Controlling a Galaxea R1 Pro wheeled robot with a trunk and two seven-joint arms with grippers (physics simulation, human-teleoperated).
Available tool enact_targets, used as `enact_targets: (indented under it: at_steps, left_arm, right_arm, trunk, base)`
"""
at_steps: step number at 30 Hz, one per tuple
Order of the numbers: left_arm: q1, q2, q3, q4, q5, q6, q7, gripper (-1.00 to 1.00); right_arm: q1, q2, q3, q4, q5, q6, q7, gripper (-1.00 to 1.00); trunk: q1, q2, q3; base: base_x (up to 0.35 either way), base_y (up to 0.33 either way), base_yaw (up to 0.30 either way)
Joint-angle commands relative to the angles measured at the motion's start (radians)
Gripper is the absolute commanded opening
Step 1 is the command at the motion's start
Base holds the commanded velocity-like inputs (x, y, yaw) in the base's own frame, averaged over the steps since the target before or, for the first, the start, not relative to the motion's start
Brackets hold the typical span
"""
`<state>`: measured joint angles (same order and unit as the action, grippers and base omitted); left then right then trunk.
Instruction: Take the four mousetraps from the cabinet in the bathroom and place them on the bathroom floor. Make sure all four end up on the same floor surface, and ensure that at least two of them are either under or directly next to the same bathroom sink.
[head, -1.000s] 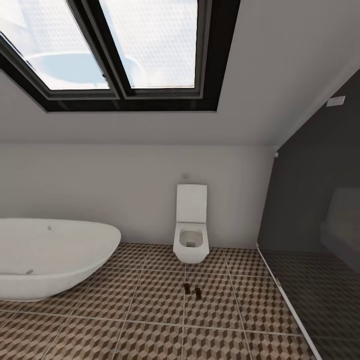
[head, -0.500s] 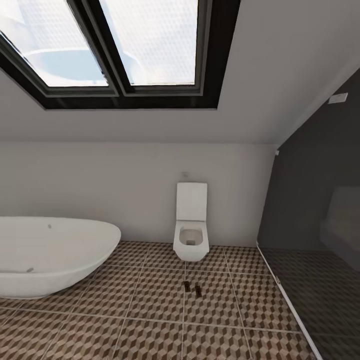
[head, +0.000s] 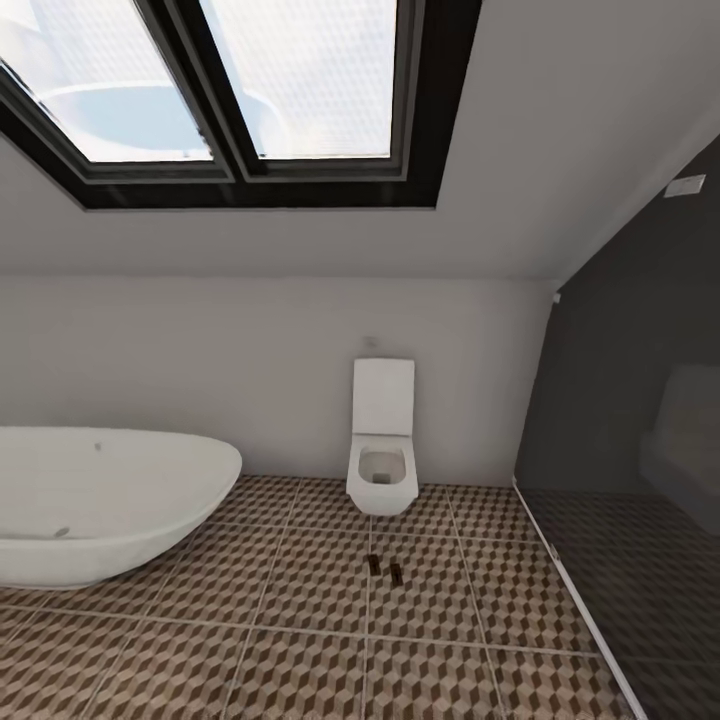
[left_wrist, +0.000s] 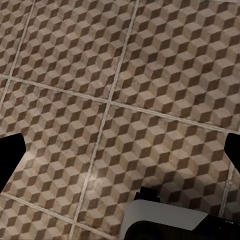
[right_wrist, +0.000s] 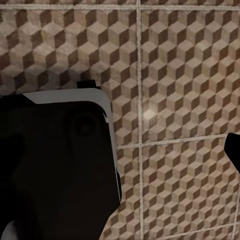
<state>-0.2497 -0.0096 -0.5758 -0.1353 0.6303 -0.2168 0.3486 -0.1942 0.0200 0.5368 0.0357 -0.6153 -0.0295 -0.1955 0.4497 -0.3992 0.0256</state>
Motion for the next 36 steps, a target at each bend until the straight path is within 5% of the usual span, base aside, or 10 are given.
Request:
enact_targets:
  at_steps: [1,36]
  left_arm:
    - [0.0,0.0,-0.009,0.0,0.008,-0.003,0.004,1.0]
    - [0.029,-0.004,-0.01,0.0,0.005,-0.004,0.004,1.0]
  right_arm:
    - [-0.001,0.0,0.008,0.003,-0.008,-0.003,0.002,1.0]
    - [-0.001,-0.004,0.008,0.004,-0.008,-0.003,0.011,1.0]
  trunk:
    - [0.0,-0.001,-0.002]
    - [0.0,-0.001,-0.059]
  base:
    - [0.0,0.0,0.001]
    - [0.0,0.0,0.0]
